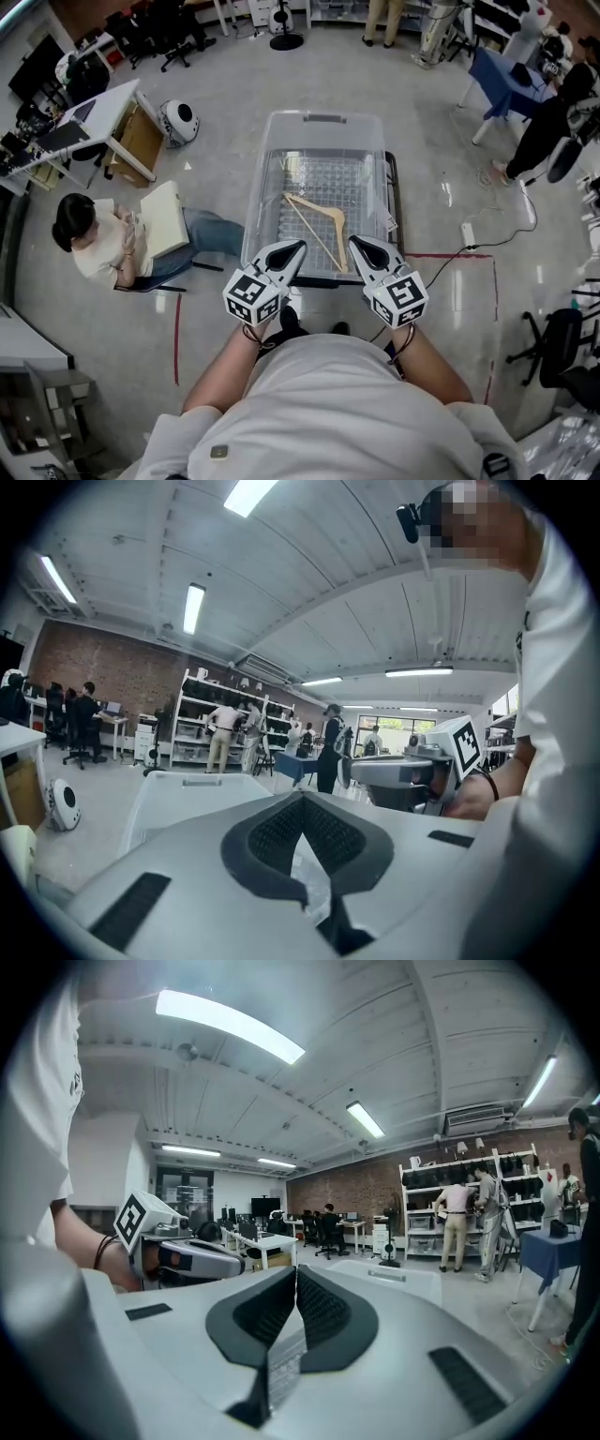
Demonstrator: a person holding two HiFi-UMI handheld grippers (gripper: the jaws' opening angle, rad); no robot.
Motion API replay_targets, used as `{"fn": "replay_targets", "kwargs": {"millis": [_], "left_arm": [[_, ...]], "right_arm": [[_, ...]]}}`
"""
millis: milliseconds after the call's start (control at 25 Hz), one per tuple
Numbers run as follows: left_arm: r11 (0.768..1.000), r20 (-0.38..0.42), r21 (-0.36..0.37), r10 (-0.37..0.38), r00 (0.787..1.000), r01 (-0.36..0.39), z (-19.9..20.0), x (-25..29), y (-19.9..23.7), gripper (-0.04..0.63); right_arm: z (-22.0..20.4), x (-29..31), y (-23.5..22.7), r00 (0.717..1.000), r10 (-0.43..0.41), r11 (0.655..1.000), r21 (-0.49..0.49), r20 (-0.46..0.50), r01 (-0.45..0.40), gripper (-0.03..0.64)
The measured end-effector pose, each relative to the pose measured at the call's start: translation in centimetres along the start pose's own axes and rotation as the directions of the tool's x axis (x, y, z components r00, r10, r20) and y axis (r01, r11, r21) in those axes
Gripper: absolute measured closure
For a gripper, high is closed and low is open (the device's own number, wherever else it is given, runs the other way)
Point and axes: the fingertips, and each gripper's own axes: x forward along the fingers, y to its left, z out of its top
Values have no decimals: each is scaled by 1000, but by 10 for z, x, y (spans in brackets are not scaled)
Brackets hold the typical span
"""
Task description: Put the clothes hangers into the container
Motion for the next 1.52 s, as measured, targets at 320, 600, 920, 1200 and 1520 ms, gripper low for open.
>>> {"fn": "replay_targets", "kwargs": {"millis": [320,600,920,1200,1520], "left_arm": [[1000,19,-12,26,999,-26,-7,-17,-36,578],[1000,30,27,2,1000,-3,-3,-42,-51,578],[999,55,44,8,998,-11,0,-105,-54,578],[998,58,67,-11,998,7,-2,-163,-60,578],[994,72,98,-53,996,46,0,-209,-73,578]], "right_arm": [[-10,-33,14,999,36,999,4,11,-36,595],[-7,-46,34,1000,20,1000,-6,18,-20,595],[2,-59,91,1000,3,999,-39,25,-2,595],[8,-65,148,999,-14,999,-43,42,16,595],[8,-78,196,998,-51,998,-43,48,53,597]]}}
